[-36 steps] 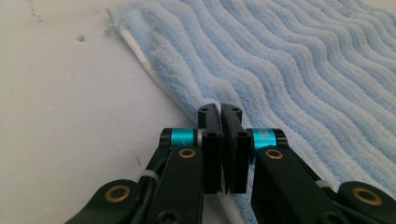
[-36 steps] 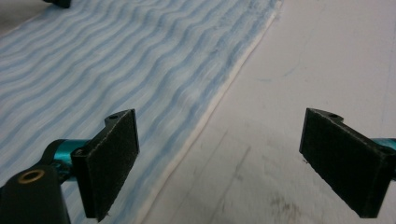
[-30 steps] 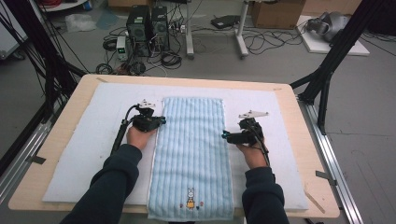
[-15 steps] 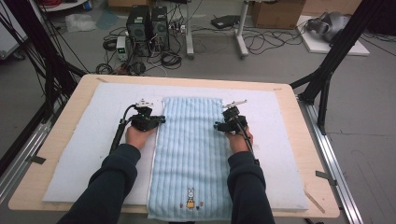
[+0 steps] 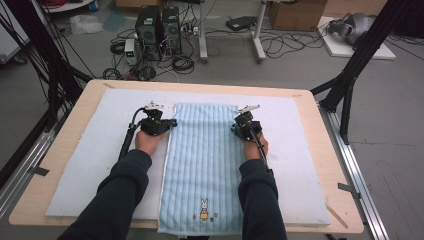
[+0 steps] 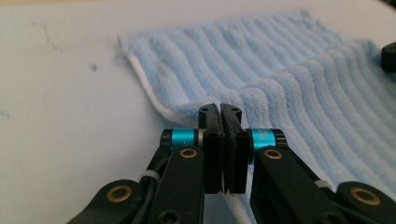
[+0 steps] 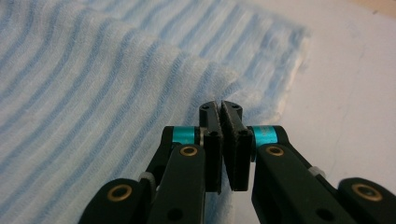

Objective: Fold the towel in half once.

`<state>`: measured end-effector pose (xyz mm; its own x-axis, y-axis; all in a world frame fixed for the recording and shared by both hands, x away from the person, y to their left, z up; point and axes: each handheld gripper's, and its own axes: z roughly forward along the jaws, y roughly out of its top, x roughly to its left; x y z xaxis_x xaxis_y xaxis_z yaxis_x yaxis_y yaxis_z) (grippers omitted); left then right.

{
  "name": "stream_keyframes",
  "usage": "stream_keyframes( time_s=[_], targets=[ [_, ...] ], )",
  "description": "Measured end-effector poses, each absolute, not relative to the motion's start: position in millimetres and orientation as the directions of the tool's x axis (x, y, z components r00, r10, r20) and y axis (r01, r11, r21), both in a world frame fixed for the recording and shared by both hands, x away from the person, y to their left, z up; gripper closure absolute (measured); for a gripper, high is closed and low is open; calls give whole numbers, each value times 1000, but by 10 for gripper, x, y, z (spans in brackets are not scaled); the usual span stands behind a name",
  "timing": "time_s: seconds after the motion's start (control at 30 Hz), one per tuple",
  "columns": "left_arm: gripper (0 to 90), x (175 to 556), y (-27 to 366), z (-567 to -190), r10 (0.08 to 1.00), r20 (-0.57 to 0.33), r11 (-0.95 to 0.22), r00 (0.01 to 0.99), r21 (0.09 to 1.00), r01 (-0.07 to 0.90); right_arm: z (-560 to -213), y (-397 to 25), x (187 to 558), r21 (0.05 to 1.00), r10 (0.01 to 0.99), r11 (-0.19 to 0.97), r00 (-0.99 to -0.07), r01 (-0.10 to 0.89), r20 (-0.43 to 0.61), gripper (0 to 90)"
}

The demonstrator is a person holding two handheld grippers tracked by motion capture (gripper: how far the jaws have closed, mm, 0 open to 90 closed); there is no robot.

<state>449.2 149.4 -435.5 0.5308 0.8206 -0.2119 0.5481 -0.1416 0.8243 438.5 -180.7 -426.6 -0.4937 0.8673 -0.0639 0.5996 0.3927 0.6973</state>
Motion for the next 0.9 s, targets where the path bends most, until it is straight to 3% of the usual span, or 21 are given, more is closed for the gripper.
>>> stream_keyframes(
  time_s=[0.23,0.43,0.9],
  targets=[
    [872,4417,1524,-4267,794,-222,-144,566,835,530,-4235,-1953,4268,764,861,300,-507,571,41,872],
    [871,4225,1510,-4104,764,-192,-149,616,876,459,-4174,-2027,4071,792,838,292,-543,536,58,872],
    [867,3667,1673,-4199,695,-217,-144,686,892,428,-4020,-2108,3565,816,779,329,-625,476,50,871]
  ],
)
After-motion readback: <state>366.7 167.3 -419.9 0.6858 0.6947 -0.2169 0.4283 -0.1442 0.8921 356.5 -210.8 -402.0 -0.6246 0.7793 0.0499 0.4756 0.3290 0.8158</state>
